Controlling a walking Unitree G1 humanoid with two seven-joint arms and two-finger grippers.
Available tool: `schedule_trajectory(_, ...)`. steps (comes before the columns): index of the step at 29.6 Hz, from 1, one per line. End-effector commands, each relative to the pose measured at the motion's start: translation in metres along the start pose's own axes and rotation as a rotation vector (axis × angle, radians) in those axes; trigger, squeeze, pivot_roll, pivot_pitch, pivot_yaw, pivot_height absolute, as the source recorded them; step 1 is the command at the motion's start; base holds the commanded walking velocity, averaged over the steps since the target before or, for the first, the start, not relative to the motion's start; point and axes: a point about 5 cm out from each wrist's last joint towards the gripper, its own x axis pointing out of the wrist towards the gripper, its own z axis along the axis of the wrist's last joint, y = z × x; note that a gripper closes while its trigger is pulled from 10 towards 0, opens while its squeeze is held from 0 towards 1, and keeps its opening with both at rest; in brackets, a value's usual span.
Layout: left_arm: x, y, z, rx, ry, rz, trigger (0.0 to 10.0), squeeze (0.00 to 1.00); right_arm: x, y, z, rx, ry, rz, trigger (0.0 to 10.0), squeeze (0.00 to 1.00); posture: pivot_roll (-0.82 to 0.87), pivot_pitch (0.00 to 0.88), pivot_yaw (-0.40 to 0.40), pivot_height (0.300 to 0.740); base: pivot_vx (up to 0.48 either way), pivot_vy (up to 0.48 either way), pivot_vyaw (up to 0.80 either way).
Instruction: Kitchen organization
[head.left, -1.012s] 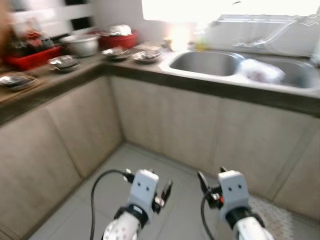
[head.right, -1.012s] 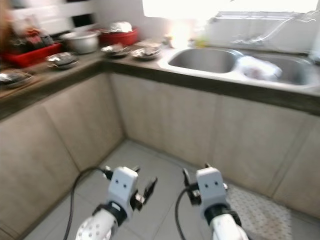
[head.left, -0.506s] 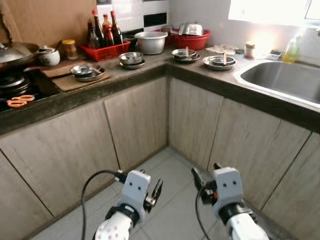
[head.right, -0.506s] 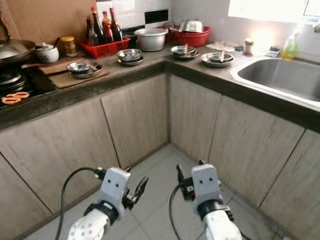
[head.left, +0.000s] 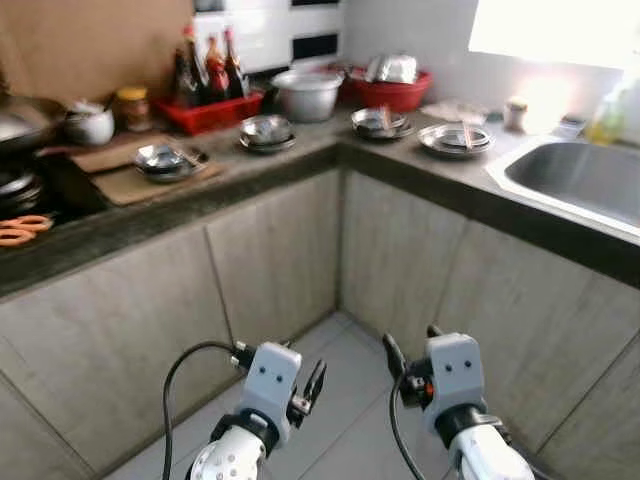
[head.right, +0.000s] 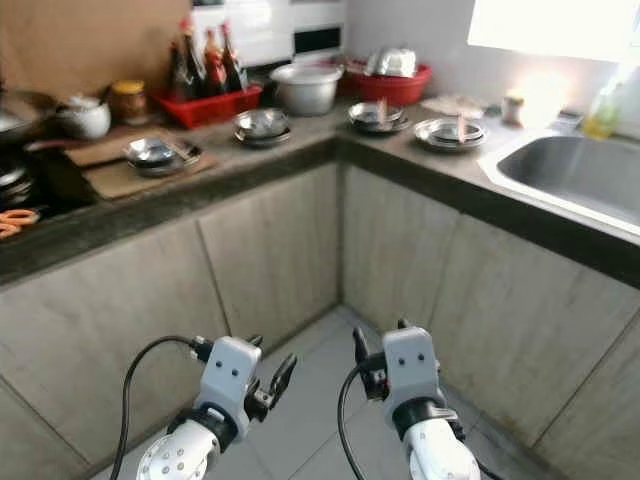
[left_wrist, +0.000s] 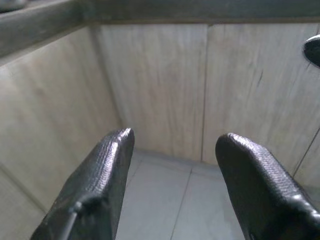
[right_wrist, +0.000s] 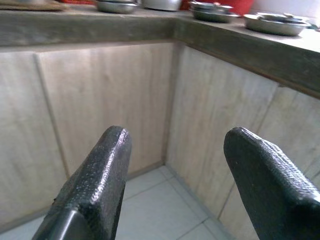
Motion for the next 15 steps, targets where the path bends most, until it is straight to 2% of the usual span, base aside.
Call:
schedule_trajectory(1,0.0010,-0.0033,0.0015,-0.006,-0.005,-0.013,10.0,0.00,0.0007,-0.0026,-0.0004,-0.010,0.003,-0.006,10.0,0.00,0.03,0.000,-0.010,0.740,0.480,0.000,0.00)
schedule_trajectory(13,0.0017,-0.0036,0.0022,-0.008,-0.010,-0.017,10.0,0.00,0.0025,-0.0008,-0.0012,-0.012,0.004,0.010,10.0,0.00,0.03,0.000,-0.013,0.740,0.480,0.000,0.00)
schedule_trajectory(15,0.0021,-0.0038,0.0026,-0.008,-0.011,-0.015,10.0,0.00,0.0028,-0.0007,-0.0009,-0.012,0.002,0.009,10.0,0.00,0.04,0.000,-0.015,0.740,0.480,0.000,0.46)
